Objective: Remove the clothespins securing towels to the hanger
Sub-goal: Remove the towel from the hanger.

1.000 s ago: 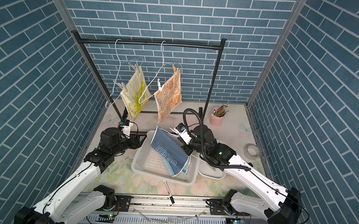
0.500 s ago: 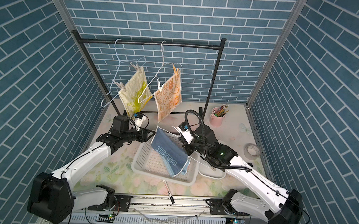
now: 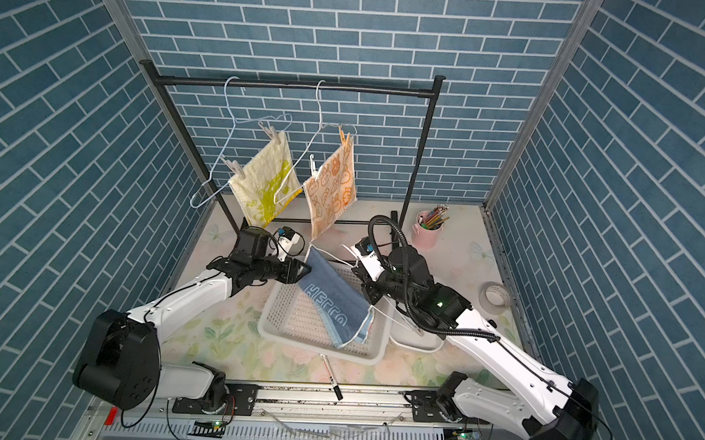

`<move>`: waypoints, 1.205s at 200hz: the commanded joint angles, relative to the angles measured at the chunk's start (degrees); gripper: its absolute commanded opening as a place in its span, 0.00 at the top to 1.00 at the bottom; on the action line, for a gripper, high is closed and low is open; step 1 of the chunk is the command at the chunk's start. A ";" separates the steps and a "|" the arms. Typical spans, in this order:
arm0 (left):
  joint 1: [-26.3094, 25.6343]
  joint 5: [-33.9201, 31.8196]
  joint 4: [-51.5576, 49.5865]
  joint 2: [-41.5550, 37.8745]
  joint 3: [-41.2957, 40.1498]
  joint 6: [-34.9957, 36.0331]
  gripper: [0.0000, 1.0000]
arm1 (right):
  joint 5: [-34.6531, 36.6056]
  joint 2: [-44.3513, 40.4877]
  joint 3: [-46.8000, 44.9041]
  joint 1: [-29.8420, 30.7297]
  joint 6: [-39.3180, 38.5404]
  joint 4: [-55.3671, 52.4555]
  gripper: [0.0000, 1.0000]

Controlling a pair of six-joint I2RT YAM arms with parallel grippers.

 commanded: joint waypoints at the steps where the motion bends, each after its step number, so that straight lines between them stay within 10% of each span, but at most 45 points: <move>1: -0.43 -2.16 -0.59 0.71 1.29 1.73 0.48 | -1.13 -1.31 -0.49 -0.17 2.54 2.40 1.00; 49: -0.67 -3.60 -1.25 2.02 1.72 2.88 0.50 | -1.27 -1.18 -0.57 -0.20 2.67 3.05 1.00; 152: -1.21 -2.27 -1.34 2.15 1.85 3.07 0.91 | 0.17 -0.10 -0.16 -0.20 2.66 1.58 1.00; 241: -3.40 -3.40 -5.86 -6.46 2.49 4.46 0.97 | 4.69 1.50 1.94 -0.20 1.12 -4.72 1.00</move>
